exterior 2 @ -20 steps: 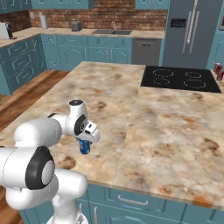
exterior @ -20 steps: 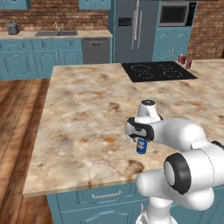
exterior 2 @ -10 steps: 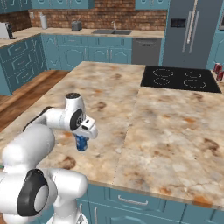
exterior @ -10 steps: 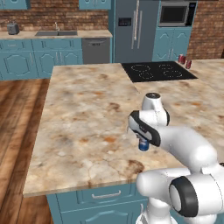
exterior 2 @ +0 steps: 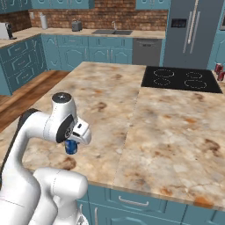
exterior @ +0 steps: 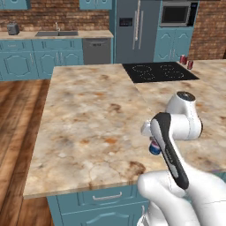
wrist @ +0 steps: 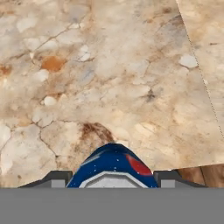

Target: Four empty soda cans are scattered around the kitchen. Gather all the cans and cluster them next to the stove for recycling.

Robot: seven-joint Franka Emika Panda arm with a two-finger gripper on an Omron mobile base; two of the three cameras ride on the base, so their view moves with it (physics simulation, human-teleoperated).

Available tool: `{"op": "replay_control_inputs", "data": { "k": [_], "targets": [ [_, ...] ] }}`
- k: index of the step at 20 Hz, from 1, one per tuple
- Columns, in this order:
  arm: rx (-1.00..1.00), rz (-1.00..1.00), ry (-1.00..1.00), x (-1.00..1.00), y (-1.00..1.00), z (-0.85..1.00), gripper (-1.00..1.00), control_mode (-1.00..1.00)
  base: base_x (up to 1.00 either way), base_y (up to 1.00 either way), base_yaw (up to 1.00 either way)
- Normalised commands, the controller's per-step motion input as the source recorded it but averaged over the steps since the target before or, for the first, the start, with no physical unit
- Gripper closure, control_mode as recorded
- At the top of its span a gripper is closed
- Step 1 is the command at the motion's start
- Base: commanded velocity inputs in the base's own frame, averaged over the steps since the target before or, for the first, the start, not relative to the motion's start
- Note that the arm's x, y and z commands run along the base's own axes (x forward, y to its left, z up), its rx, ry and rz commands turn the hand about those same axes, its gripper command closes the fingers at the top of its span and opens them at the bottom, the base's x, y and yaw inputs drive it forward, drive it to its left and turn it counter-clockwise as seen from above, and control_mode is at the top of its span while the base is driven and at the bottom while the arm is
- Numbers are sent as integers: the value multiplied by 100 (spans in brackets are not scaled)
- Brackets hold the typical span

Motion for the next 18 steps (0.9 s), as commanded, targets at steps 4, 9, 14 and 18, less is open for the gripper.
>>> {"op": "replay_control_inputs", "data": {
  "k": [4, 9, 14, 18],
  "targets": [
    [2, 5, -5, -76, -3, 61, 100, -100, 0, 0, 0],
    [-4, 3, 0, -52, 0, 47, 100, -100, 0, 0, 0],
    [-10, 0, 11, -24, 0, 28, 100, -100, 0, 0, 0],
    [-4, 0, 6, -13, 0, 9, 100, -100, 0, 0, 0]
  ]
}}
